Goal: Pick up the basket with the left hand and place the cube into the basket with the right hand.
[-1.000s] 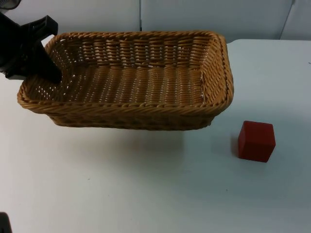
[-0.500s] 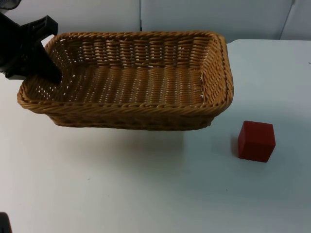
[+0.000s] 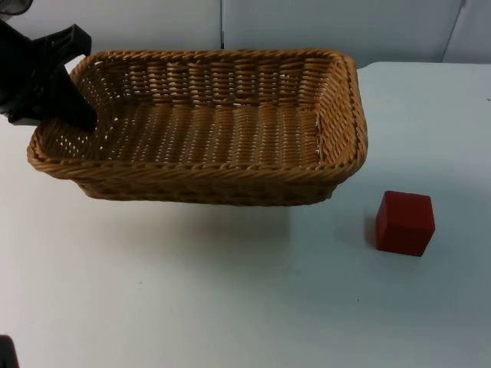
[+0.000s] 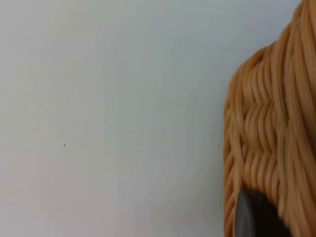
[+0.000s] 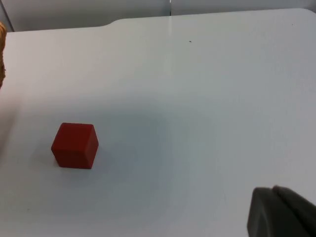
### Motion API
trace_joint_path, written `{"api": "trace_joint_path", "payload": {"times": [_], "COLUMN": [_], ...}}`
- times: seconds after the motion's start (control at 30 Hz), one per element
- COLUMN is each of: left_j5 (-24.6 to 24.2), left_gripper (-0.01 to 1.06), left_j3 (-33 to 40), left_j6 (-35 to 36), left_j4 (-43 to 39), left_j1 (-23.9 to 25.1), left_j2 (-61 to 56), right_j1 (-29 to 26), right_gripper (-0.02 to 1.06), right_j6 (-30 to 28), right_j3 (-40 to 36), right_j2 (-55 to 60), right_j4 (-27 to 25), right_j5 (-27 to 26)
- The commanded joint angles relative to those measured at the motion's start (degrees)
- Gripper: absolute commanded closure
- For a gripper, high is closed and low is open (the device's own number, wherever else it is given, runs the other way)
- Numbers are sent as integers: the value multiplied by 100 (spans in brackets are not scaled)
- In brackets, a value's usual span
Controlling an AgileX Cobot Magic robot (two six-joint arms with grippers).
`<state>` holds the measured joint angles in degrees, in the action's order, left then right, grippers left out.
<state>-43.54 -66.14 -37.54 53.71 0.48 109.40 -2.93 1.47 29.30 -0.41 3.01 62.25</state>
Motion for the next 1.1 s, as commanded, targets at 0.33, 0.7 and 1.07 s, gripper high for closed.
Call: {"api": "trace_joint_path", "payload": {"times": [0.33, 0.7, 1.07], "left_j5": [120, 181, 181], "left_gripper": [105, 105, 105], "left_j3": [-51, -51, -51], "left_j6": [11, 11, 11], "left_j4": [153, 153, 153], "left_j1": [-10, -10, -10], "left_j2": [-91, -91, -91], "right_j1": [8, 8, 8], "right_gripper": [105, 105, 104], "right_j6": [198, -253, -1762], "right_j3": [163, 1343, 1552], "right_j2": [1080, 4339, 7336], "right_j4": [-25, -1423, -3570], "right_j5": [-461, -1586, -2272]}}
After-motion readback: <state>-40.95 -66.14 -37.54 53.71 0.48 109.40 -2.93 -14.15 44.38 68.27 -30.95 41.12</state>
